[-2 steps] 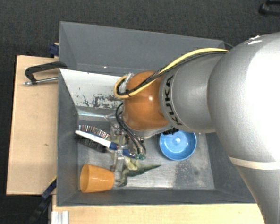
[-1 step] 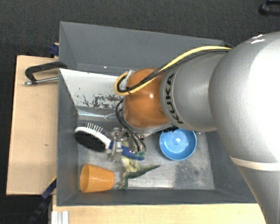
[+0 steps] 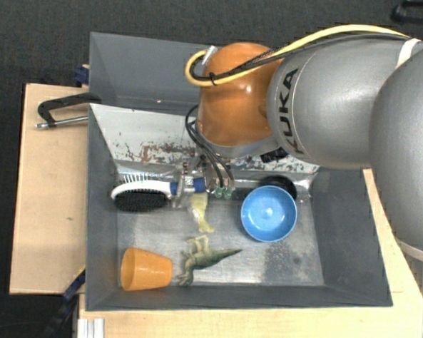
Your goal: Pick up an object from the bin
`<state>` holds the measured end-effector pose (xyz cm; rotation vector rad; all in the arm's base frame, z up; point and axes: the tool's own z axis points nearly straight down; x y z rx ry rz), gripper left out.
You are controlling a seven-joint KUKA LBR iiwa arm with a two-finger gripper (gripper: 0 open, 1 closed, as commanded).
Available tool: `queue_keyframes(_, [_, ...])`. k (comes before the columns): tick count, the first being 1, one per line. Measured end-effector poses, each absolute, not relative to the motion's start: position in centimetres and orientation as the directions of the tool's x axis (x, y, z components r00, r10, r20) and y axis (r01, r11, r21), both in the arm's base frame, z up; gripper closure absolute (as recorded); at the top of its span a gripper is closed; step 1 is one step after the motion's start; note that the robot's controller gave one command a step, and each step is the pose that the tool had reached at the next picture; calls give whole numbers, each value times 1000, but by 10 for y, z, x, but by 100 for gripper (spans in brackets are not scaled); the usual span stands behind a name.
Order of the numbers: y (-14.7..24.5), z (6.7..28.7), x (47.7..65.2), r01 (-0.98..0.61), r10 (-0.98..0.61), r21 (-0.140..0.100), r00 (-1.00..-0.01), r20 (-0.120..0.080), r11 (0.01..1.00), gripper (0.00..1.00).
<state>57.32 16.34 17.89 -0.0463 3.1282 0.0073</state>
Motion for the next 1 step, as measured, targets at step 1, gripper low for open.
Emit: queue_keyframes(1, [163, 252, 570, -63, -63, 3, -998, -13, 998, 100])
